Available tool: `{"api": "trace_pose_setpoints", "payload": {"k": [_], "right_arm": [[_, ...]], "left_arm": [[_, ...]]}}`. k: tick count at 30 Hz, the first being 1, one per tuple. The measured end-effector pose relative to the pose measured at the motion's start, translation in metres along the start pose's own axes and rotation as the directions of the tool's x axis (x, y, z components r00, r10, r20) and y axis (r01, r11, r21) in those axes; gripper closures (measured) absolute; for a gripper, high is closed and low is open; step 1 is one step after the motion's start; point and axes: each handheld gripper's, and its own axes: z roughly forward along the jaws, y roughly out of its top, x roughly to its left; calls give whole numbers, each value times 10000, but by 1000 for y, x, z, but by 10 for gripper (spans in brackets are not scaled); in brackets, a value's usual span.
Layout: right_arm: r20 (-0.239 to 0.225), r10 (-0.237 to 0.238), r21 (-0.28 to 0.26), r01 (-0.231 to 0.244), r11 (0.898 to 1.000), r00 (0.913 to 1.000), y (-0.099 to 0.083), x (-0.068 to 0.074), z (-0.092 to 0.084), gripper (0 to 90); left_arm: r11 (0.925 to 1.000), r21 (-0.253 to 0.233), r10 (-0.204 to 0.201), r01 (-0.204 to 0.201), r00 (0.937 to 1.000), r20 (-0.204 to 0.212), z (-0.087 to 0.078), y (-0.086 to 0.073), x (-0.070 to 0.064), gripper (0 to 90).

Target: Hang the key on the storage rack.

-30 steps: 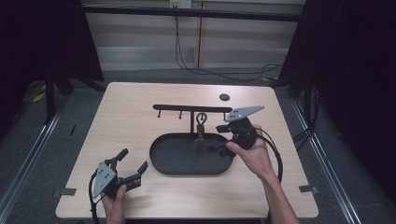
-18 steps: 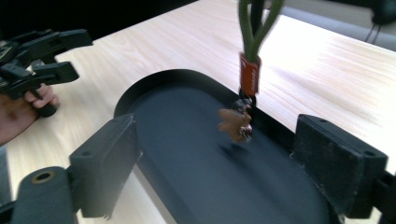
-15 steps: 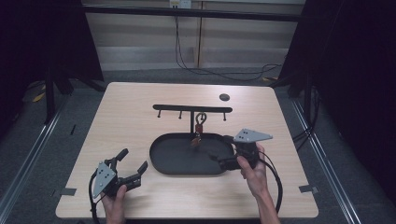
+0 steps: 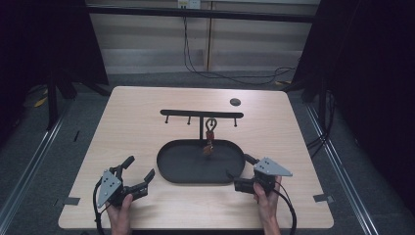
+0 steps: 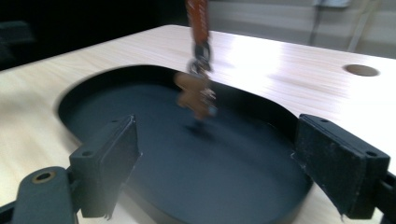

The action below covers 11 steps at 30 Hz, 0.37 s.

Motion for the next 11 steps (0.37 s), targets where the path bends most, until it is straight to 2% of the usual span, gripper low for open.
{"api": "trace_pose_setpoints", "payload": {"k": [1, 2, 3, 4, 5, 6, 9, 11], "right_arm": [[176, 50, -210, -46, 9998, 9998, -8, 1, 1, 138], [176, 50, -210, -46, 9998, 9998, -8, 1, 1, 138], [459, -39, -299, 53, 9995, 9989, -15, 2, 2, 139], [459, -39, -299, 53, 9995, 9989, -15, 2, 2, 139], [621, -9, -527, 42, 9986, 9981, -19, 2, 2, 136], [728, -42, -768, 98, 9970, 9973, -20, 2, 2, 138], [730, 34, -936, 34, 9956, 9973, -20, 1, 1, 140], [919, -8, -1245, 122, 9921, 9958, -22, 3, -2, 138]], "left_arm": [[10000, -5, -10, 10, 10000, 0, 0, 0, 0, 158], [10000, -5, -10, 10, 10000, 0, 0, 0, 0, 158], [10000, -7, -14, 14, 10000, 0, 0, 0, 0, 158], [10000, -7, -14, 14, 10000, 0, 0, 0, 0, 158], [10000, -14, -12, 12, 10000, 5, 0, 0, 0, 158], [10000, -2, -2, 2, 10000, 4, 0, 0, 0, 158], [10000, -4, -1, 1, 10000, 3, 0, 0, 0, 158], [10000, 14, 20, -20, 10000, -3, 0, 0, 0, 158]]}}
